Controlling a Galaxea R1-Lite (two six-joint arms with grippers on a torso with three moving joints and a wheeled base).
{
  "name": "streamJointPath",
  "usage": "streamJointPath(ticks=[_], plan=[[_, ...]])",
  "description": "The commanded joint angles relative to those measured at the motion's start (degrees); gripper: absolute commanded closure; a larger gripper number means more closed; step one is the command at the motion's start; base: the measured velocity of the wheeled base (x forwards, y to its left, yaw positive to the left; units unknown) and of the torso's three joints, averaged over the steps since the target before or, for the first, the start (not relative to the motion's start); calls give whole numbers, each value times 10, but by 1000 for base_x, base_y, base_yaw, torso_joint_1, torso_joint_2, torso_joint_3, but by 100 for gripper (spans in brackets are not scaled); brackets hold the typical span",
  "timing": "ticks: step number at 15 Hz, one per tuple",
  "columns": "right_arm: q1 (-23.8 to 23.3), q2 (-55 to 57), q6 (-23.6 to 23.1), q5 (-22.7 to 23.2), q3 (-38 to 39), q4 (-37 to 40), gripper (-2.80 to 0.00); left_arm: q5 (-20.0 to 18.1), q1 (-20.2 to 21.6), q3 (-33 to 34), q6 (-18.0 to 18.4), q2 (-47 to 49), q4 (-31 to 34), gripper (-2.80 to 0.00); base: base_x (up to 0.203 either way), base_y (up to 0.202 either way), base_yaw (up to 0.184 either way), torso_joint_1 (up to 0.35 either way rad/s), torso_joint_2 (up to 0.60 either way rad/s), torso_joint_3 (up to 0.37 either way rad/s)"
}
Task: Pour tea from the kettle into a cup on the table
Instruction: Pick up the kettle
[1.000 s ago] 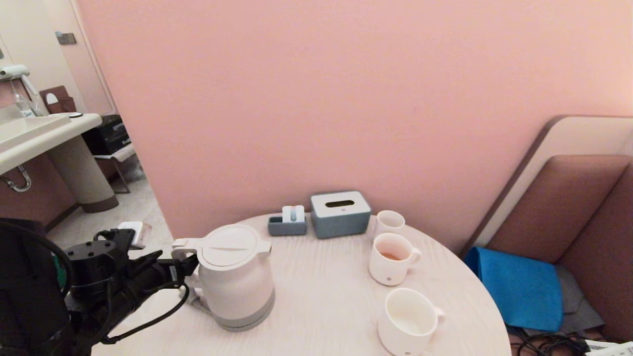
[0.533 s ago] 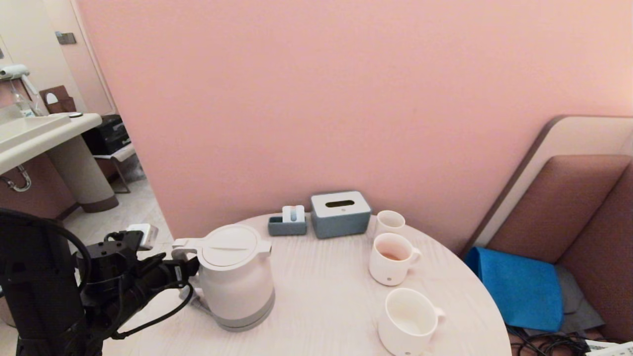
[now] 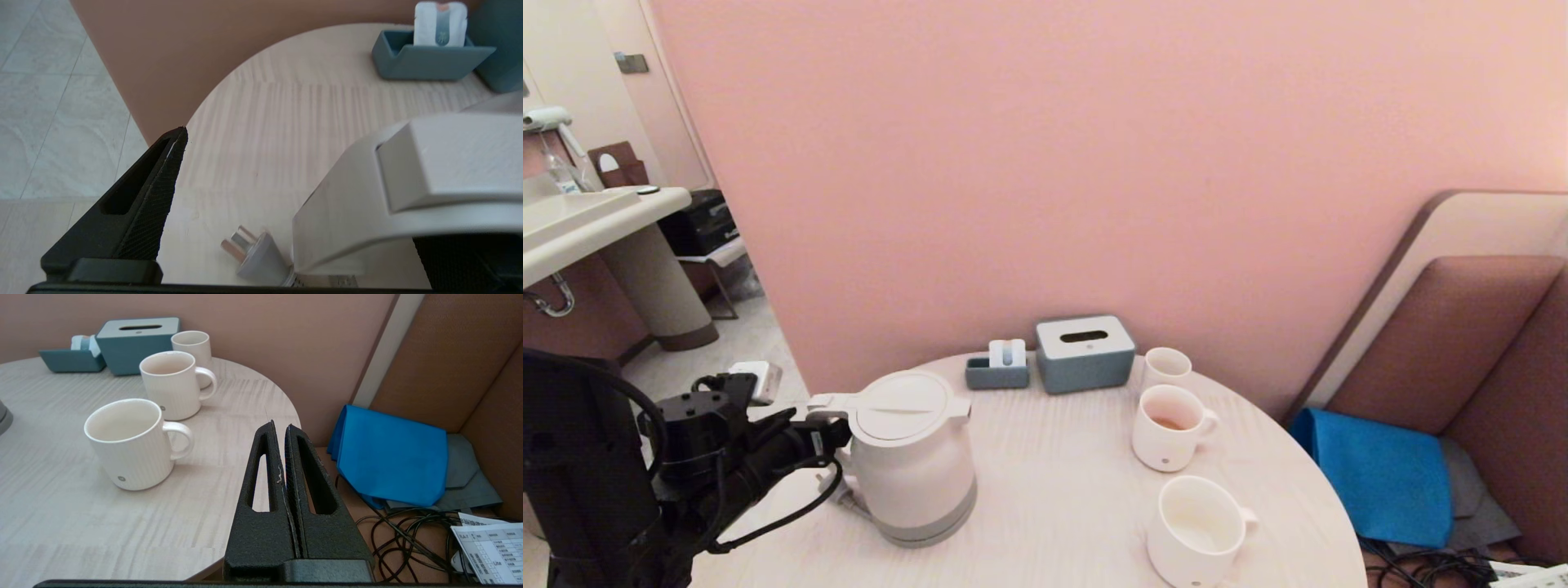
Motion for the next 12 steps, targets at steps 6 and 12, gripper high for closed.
streamJointPath(ticks=[6,12], plan=[[0,1,0,0,0,0,0,19,0,-31,-6,8,-27,-280,0,0,0,0,0,0],[0,1,0,0,0,0,0,19,0,-26,-4,9,-27,0,0,0,0,0,0,0]])
